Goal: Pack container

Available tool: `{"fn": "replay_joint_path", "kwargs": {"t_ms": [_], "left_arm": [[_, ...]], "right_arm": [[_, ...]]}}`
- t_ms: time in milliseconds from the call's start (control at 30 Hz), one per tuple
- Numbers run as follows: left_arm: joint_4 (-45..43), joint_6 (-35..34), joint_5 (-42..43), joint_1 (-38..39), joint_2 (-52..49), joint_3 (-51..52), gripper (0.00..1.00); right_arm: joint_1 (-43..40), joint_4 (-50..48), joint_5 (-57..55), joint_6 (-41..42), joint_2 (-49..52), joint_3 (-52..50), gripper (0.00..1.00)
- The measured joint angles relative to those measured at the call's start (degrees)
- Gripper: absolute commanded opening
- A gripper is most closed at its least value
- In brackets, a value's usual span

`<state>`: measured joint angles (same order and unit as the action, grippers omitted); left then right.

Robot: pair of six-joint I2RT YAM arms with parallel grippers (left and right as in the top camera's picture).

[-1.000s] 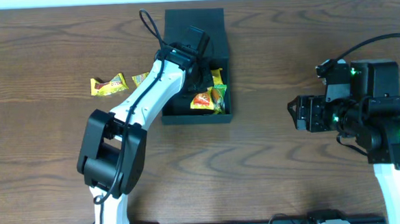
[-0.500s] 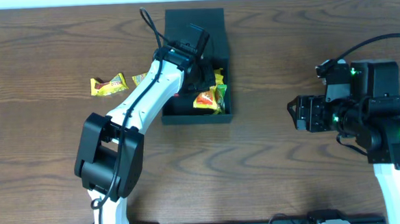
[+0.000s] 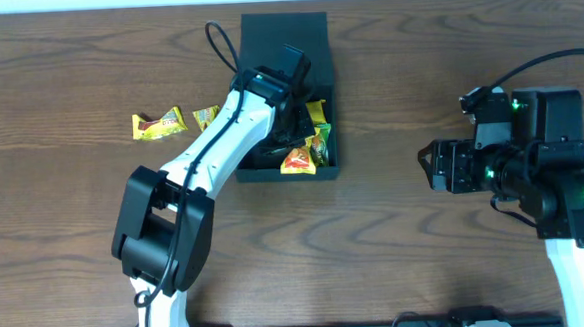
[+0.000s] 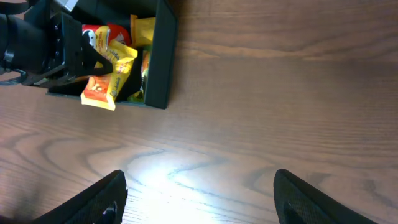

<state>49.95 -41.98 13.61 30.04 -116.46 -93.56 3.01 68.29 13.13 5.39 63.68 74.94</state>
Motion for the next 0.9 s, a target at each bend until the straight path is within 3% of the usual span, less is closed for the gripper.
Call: {"fn": "replay_joint_path", "kwargs": {"t_ms": [233, 267, 300, 333, 600, 767, 833, 867, 900], "left_arm": [[-0.8, -1.6, -2.9, 0.6, 0.0, 0.0, 0.07], [-0.9, -1.6, -3.0, 0.6, 0.0, 0.0, 0.18], [-0.9, -1.4, -3.2, 0.6, 0.0, 0.0, 0.38], [-0.8, -1.6, -3.8, 0.6, 0.0, 0.0, 0.49], [-0.7, -1.7, -7.1, -0.2, 0.0, 0.0, 0.53], [-0.9, -1.3, -7.0, -0.2, 0.0, 0.0, 0.38], [-0.9, -1.2, -6.4, -0.2, 0.0, 0.0, 0.16], [-0.9, -1.2, -6.2, -0.2, 0.0, 0.0, 0.06], [-0.9, -0.5, -5.9, -0.2, 0.0, 0.0, 0.06]], "right_arm": [[0.0, 0.0, 0.0, 0.0, 0.0, 0.0, 0.75], [0.0, 0.0, 0.0, 0.0, 0.0, 0.0, 0.75], [0.0, 0.0, 0.0, 0.0, 0.0, 0.0, 0.75], [0.0, 0.0, 0.0, 0.0, 0.0, 0.0, 0.75], [0.0, 0.0, 0.0, 0.0, 0.0, 0.0, 0.76], [0.0, 0.0, 0.0, 0.0, 0.0, 0.0, 0.74], [0.0, -0.1, 0.0, -0.4, 0.0, 0.0, 0.49], [0.0, -0.1, 0.1, -0.3, 0.0, 0.0, 0.24], [0.0, -0.2, 0.3, -0.3, 0.0, 0.0, 0.02]]}}
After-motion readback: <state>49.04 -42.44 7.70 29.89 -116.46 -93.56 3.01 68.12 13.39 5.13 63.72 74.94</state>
